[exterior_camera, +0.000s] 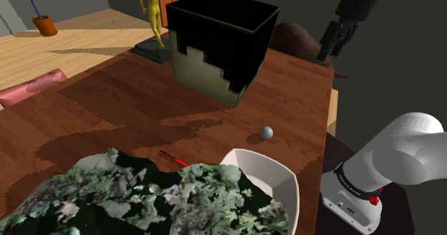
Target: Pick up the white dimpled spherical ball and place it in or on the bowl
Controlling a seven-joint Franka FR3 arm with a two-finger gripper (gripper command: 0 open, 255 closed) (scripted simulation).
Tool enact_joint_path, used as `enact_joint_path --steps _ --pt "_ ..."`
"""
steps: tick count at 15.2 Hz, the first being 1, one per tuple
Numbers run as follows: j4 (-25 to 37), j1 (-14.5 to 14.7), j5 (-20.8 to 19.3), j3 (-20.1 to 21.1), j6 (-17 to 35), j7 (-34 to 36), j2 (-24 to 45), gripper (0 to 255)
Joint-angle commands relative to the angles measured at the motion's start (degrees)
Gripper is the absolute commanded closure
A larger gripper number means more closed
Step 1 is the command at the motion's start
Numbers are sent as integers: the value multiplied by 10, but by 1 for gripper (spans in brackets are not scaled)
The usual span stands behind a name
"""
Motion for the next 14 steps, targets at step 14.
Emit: enact_joint_path --steps 14 --pt "-162 70 109 92 174 47 32 0"
